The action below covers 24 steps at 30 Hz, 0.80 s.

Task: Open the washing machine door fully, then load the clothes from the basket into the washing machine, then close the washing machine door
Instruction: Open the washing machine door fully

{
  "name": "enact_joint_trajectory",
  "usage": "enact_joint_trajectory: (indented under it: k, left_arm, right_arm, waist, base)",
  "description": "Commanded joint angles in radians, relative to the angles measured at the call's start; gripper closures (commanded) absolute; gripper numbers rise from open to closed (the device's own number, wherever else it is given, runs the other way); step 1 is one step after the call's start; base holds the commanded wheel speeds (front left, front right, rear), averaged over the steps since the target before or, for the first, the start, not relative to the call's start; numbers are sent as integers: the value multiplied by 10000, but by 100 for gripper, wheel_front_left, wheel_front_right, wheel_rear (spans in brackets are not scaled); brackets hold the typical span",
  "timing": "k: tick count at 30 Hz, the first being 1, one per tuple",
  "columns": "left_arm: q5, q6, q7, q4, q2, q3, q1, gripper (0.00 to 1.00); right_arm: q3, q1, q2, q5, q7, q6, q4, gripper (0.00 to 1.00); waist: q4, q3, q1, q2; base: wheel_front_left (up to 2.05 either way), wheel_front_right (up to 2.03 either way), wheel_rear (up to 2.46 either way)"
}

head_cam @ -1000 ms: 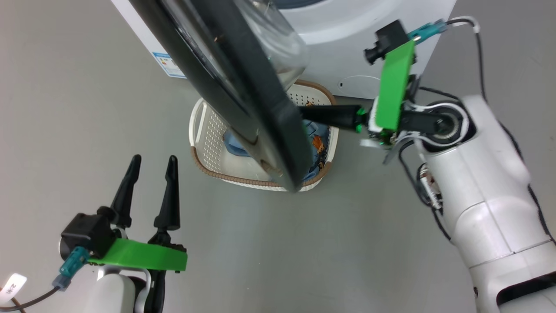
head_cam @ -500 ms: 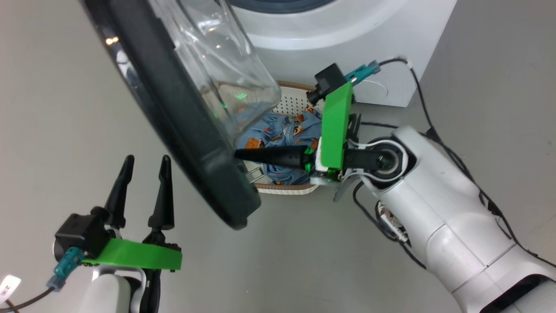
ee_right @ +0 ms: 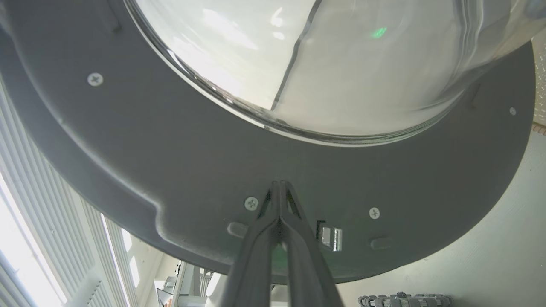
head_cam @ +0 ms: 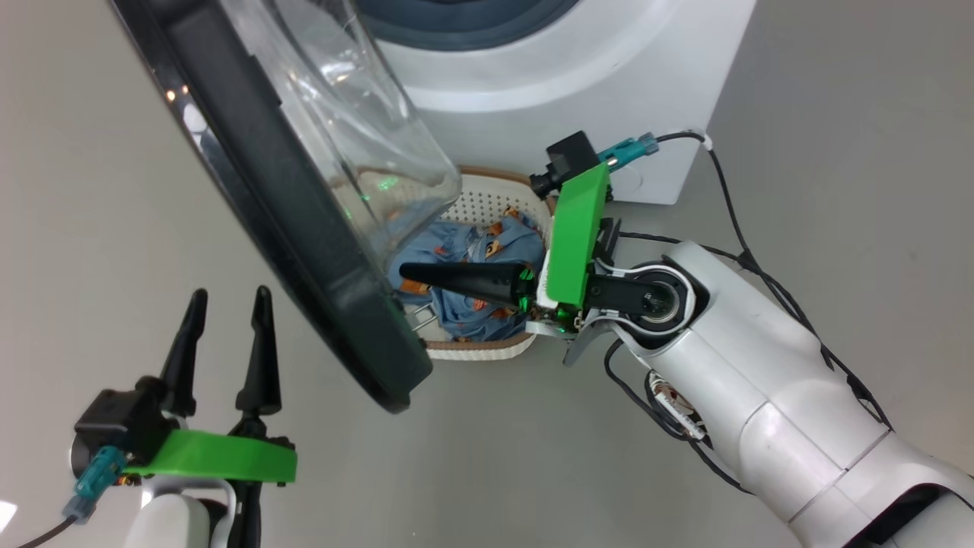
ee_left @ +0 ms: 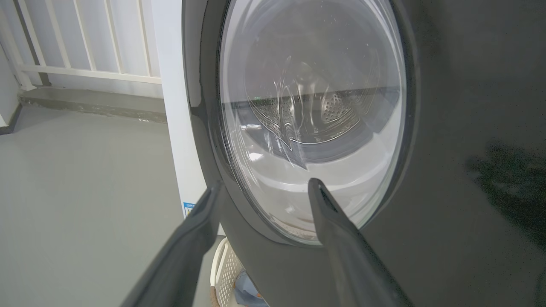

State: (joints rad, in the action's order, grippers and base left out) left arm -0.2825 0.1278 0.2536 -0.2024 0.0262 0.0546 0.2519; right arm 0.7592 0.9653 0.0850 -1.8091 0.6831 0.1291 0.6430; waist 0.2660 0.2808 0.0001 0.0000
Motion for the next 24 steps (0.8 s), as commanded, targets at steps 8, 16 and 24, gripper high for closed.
enact_joint_trajectory:
  k: [8, 16, 24]
  left_arm:
    - [282, 29, 82, 47, 419, -644, -336, 0]
    - [425, 29, 82, -42, 633, -926, -839, 0]
    - [536, 29, 82, 7, 652, -1282, -1324, 0]
  right_arm:
    - [-445, -959, 295, -541, -714, 16, -746, 100]
    - [-796, -2168, 769, -953, -1435, 16, -1603, 100]
    - [-988, -3050, 1055, -1079, -2078, 16, -2184, 100]
  waist:
    - [-613, -778, 0, 0]
    - [-1062, -1424, 0, 0]
    - [-1537, -1839, 0, 0]
  base:
    - [0, 0, 0]
    - [0, 0, 0]
    - [0, 0, 0]
